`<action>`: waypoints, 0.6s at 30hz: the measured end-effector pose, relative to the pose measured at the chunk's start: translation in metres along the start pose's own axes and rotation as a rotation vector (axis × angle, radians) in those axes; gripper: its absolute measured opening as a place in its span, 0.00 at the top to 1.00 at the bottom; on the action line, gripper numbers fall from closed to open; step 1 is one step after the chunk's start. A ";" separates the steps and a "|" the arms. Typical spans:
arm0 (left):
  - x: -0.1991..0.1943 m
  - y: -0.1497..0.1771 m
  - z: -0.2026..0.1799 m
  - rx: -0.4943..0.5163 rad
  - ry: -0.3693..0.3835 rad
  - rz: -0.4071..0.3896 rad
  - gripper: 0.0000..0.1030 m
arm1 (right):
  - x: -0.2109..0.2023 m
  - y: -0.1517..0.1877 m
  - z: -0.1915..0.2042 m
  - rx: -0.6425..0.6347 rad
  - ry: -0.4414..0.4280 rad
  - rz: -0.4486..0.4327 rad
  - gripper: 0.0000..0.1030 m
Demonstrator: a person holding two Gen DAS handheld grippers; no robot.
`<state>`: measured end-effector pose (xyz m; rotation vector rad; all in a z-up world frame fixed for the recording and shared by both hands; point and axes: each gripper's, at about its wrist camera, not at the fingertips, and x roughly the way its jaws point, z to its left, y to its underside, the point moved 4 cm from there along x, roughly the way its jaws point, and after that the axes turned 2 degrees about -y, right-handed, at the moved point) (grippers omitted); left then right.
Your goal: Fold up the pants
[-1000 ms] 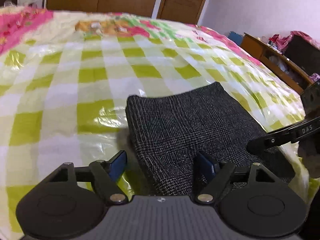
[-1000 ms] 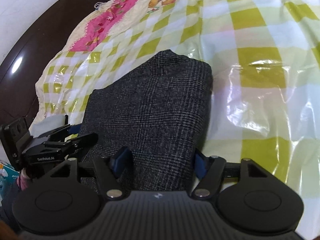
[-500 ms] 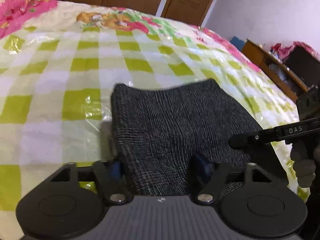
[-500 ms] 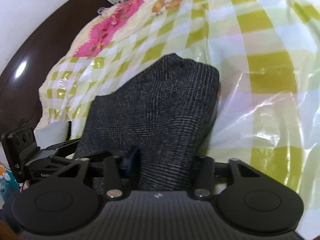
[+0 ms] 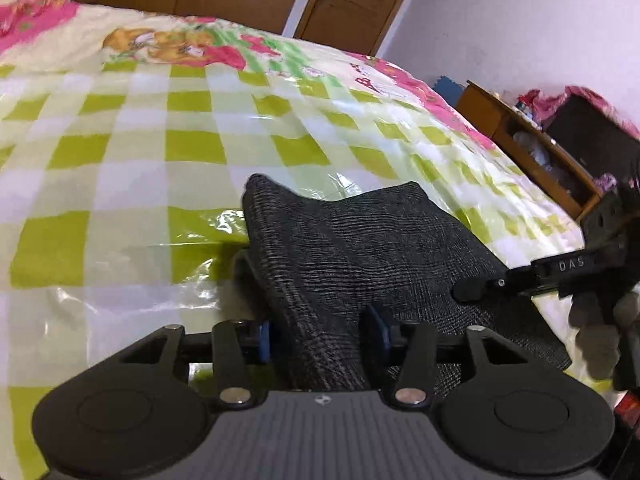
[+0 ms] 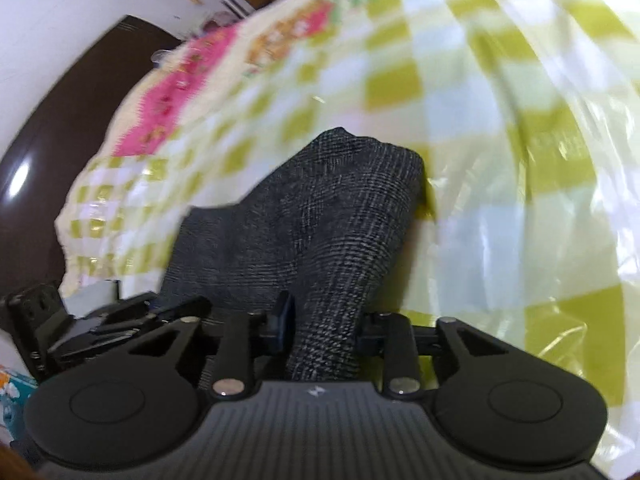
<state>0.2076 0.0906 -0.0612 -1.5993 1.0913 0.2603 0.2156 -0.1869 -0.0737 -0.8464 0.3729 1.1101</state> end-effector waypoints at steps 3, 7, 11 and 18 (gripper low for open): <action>-0.014 -0.002 0.002 0.055 -0.034 0.009 0.38 | -0.006 0.003 -0.002 0.019 -0.047 -0.021 0.63; -0.014 0.000 0.002 0.074 -0.038 0.039 0.30 | -0.020 0.011 -0.002 -0.041 -0.036 -0.045 0.58; 0.001 0.006 -0.002 0.073 -0.003 0.079 0.21 | -0.014 0.014 -0.009 -0.014 -0.054 -0.028 0.56; 0.021 0.010 -0.018 0.091 -0.040 0.088 0.07 | 0.005 0.015 -0.007 -0.018 -0.080 0.000 0.47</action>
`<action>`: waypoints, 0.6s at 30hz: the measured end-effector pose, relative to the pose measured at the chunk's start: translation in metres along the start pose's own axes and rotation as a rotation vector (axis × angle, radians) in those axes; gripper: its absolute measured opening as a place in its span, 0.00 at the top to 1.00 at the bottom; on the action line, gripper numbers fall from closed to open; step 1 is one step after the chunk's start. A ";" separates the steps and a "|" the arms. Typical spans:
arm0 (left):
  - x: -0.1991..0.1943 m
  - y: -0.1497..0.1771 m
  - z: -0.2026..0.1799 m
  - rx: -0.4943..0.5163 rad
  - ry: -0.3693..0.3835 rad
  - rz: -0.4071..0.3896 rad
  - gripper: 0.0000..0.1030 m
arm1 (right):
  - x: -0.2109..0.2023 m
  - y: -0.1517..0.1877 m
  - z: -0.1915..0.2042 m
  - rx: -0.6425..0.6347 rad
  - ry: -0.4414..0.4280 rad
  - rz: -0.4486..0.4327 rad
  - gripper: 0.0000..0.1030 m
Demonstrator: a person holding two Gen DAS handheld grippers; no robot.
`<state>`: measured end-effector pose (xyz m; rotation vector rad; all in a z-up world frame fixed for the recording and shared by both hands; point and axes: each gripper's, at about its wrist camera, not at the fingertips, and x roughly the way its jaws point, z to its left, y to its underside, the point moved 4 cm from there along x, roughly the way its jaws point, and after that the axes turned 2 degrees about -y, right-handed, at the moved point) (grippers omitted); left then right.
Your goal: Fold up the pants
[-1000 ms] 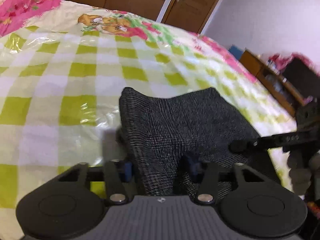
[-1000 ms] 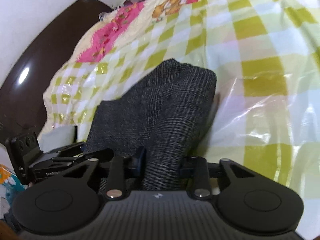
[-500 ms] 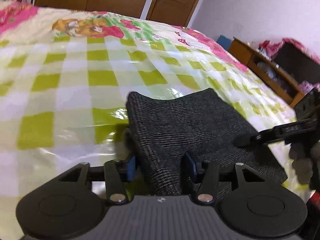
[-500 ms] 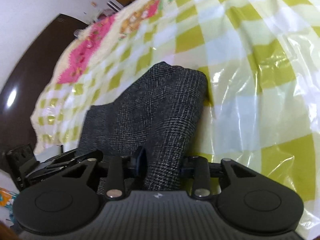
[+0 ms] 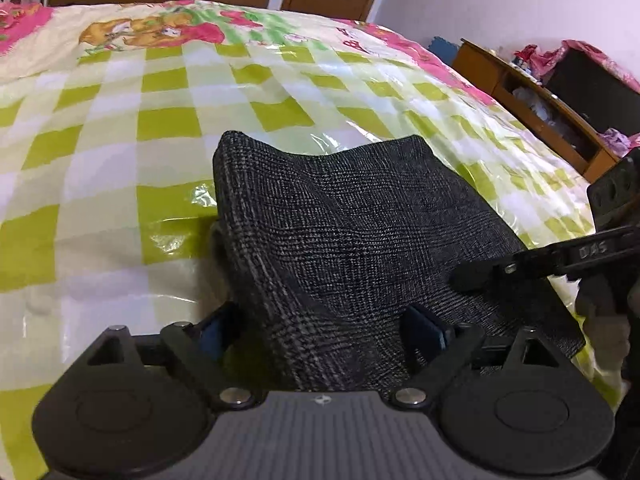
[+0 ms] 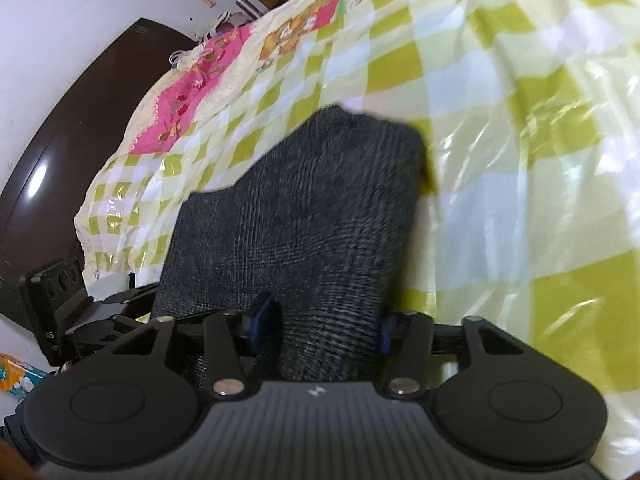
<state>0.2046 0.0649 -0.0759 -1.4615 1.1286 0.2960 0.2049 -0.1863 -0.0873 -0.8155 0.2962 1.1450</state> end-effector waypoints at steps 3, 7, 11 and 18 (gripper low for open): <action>-0.012 0.001 -0.002 -0.011 -0.001 -0.016 0.22 | 0.005 0.002 0.004 -0.012 0.024 -0.016 0.57; -0.025 -0.009 -0.001 -0.081 0.043 -0.041 0.49 | -0.014 -0.002 0.009 0.008 -0.023 -0.038 0.72; -0.026 -0.022 -0.019 -0.065 0.062 -0.057 0.55 | -0.030 -0.008 0.013 -0.003 -0.019 -0.071 0.74; -0.013 -0.062 -0.073 -0.003 0.165 -0.107 0.56 | -0.080 -0.028 0.002 -0.004 0.007 -0.133 0.75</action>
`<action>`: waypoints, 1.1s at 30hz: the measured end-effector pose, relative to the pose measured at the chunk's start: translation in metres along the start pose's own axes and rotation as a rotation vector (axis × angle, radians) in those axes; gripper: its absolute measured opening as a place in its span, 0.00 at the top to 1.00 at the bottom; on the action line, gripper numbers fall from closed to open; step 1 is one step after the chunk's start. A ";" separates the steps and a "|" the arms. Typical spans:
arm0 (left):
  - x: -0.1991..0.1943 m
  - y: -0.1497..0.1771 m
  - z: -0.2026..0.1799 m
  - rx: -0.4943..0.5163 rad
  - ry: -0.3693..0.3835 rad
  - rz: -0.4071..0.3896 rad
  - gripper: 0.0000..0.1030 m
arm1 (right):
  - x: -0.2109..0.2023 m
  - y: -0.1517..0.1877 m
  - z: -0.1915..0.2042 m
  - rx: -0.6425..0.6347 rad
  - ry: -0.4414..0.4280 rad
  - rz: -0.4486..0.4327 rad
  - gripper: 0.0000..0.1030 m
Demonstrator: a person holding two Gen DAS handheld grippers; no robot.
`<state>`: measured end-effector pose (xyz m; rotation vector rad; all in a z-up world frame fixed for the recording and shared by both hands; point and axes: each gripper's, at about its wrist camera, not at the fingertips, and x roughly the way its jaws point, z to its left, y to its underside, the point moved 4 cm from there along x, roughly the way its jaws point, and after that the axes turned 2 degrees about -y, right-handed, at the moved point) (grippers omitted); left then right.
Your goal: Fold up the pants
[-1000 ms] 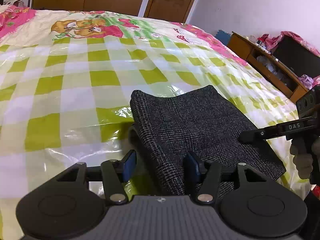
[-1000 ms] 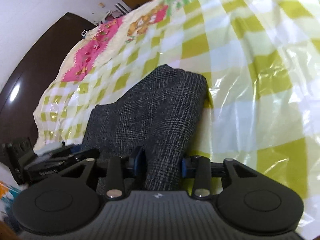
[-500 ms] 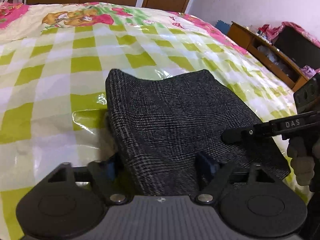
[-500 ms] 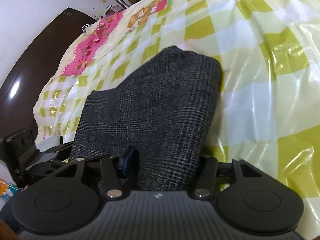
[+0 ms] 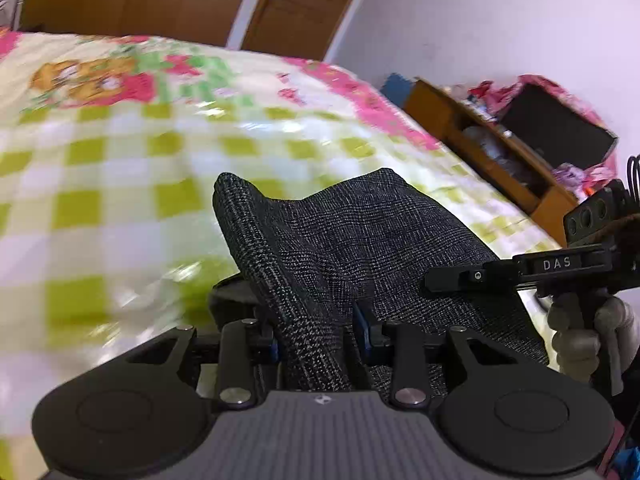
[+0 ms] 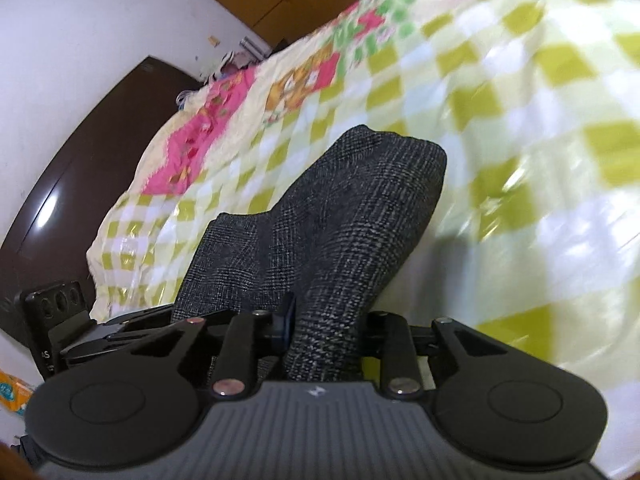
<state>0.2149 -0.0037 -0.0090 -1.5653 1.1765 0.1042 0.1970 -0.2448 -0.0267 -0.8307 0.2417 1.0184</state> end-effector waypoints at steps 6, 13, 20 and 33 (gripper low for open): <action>0.056 -0.032 -0.054 0.019 0.091 -0.019 0.56 | -0.051 -0.032 -0.030 -0.041 0.087 -0.067 0.76; 0.135 -0.034 -0.109 0.091 0.111 0.033 0.56 | -0.098 -0.061 -0.099 -0.020 0.211 -0.084 0.75; 0.146 -0.016 -0.110 0.094 0.065 0.084 0.54 | -0.096 -0.062 -0.177 0.096 0.340 -0.078 0.59; 0.133 -0.070 -0.125 0.192 -0.076 -0.094 0.54 | -0.107 -0.072 -0.115 -0.158 0.358 -0.269 0.69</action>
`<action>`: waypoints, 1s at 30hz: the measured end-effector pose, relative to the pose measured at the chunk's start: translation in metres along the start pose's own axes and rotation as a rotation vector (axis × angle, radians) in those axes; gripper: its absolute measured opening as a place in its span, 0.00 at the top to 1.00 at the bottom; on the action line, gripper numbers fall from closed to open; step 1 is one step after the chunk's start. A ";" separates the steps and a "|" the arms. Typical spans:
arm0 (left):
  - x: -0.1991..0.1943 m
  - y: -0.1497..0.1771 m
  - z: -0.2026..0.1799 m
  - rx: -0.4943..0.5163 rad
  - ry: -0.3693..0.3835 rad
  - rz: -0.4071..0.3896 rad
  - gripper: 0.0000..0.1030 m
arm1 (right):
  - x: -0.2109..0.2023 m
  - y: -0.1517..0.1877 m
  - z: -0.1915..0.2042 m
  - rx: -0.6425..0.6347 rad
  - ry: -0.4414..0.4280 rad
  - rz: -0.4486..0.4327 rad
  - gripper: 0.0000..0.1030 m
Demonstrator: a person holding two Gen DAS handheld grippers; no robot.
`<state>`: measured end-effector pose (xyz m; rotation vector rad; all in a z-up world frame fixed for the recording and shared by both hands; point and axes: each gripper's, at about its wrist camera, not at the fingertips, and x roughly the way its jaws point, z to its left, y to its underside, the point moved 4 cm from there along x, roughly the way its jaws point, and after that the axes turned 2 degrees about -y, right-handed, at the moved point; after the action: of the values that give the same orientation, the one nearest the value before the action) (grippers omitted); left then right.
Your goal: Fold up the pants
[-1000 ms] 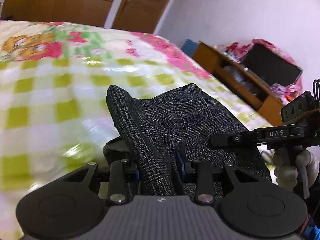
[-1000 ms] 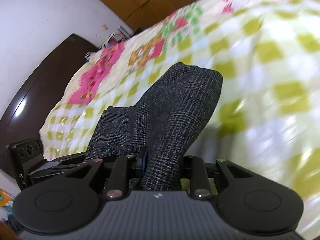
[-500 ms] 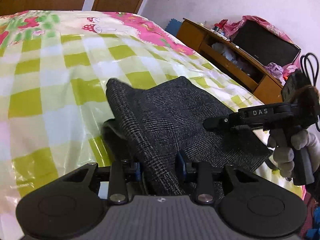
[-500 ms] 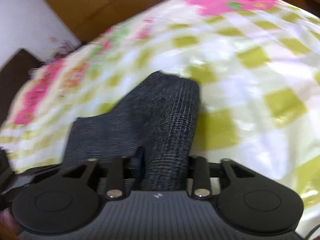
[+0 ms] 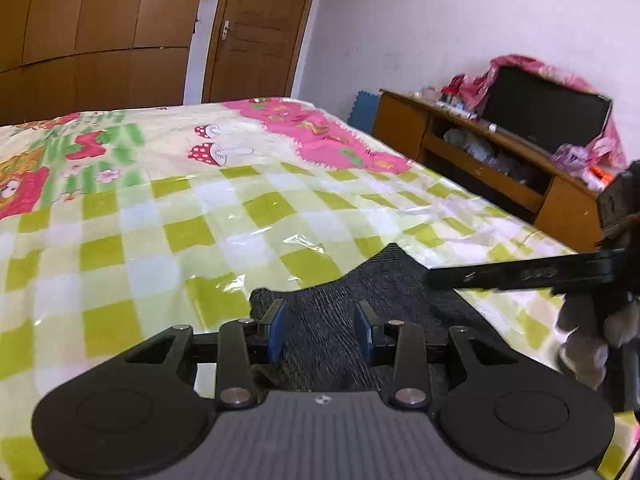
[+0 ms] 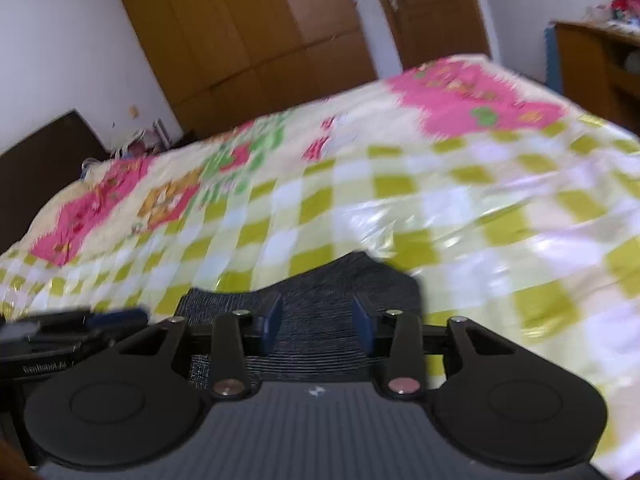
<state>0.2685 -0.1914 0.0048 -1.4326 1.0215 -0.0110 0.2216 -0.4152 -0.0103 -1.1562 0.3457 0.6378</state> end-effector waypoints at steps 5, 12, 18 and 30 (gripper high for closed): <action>0.053 0.010 0.004 0.060 -0.101 0.112 0.54 | 0.056 0.004 -0.023 0.065 0.077 0.042 0.91; 0.071 0.009 0.009 0.057 -0.150 0.126 0.53 | 0.085 0.013 -0.031 -0.014 0.180 0.062 0.99; 0.031 0.010 0.002 0.042 -0.167 0.100 0.54 | 0.030 0.011 -0.003 -0.031 0.173 -0.051 0.87; -0.006 0.056 -0.014 0.039 -0.176 0.166 0.49 | -0.006 0.084 0.019 0.009 0.256 0.024 0.90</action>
<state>0.2257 -0.1870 -0.0339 -1.2858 0.9857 0.2112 0.1627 -0.3777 -0.0611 -1.2294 0.5802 0.5089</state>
